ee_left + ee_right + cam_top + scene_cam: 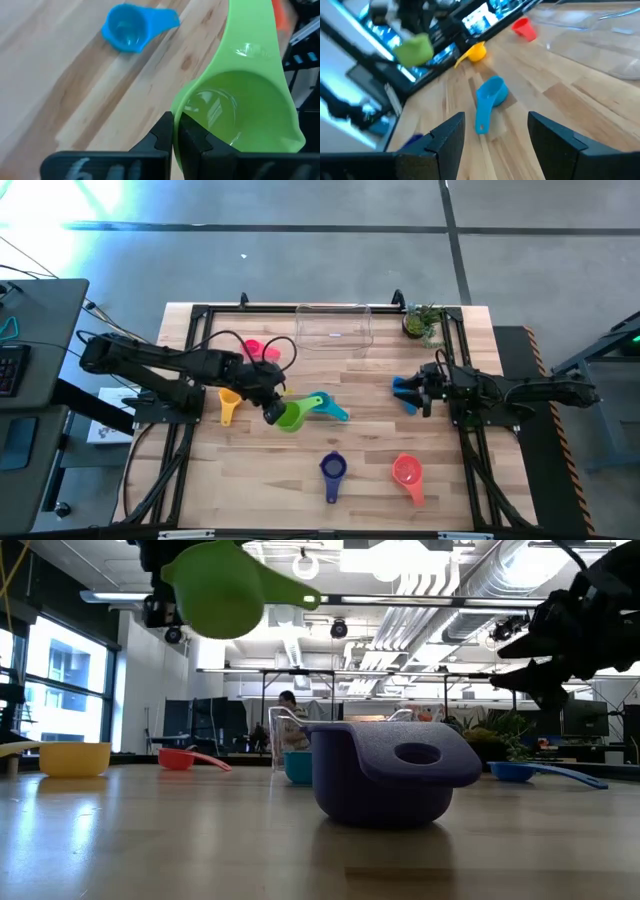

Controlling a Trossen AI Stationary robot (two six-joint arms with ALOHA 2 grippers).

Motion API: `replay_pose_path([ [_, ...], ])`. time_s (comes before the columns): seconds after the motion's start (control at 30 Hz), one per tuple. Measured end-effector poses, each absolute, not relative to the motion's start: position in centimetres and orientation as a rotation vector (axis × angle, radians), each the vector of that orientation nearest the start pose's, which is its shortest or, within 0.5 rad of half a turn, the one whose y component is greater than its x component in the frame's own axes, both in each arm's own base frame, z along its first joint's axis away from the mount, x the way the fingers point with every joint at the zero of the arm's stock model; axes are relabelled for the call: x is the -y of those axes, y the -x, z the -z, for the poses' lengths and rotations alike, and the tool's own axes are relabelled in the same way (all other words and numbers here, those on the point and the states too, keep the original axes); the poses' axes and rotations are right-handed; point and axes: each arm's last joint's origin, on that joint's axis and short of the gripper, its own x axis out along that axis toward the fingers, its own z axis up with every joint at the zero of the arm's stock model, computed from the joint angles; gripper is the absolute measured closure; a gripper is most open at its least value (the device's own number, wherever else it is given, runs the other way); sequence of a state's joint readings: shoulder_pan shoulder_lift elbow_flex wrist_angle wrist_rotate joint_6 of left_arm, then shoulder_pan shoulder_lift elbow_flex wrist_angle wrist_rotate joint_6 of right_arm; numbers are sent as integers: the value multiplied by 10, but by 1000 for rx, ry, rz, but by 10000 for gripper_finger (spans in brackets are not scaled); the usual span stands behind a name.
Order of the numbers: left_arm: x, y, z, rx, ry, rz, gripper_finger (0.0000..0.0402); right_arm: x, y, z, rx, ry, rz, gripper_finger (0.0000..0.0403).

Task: Nest measuring cups in basket
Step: Stack the green measuring cup on top of the orange measuring cup

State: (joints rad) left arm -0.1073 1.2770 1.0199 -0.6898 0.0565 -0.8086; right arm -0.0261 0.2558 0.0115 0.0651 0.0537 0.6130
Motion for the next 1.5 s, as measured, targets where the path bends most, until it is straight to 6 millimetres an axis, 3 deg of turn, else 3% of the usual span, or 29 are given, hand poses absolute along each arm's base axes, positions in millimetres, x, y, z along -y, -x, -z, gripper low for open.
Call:
replay_pose_path([
  [0.2, 38, -241, -268, -1057, 754, -285, 396, 5, -113, -163, -25, -696, 118, 194],
  [0.53, 51, -237, -267, -1103, 749, -248, 396, 4, -104, -213, 462, -567, -51, 194],
  [0.7, 52, -236, -267, -1114, 729, -213, 396, 4, -103, -249, 494, -528, -64, 194],
  [0.87, 53, -236, -267, -1119, 669, -168, 396, 3, -114, -297, 405, -407, -75, 194],
  [1.13, 53, -236, -267, -1135, 600, -82, 396, -2, -160, -349, 146, -425, -126, 194],
  [1.3, 54, -236, -267, -1141, 564, -37, 396, -19, -202, -363, 5, -418, -191, 194],
  [1.5, 55, -236, -267, -1154, 552, 19, 396, -52, -253, -372, -130, -411, -277, 194],
])
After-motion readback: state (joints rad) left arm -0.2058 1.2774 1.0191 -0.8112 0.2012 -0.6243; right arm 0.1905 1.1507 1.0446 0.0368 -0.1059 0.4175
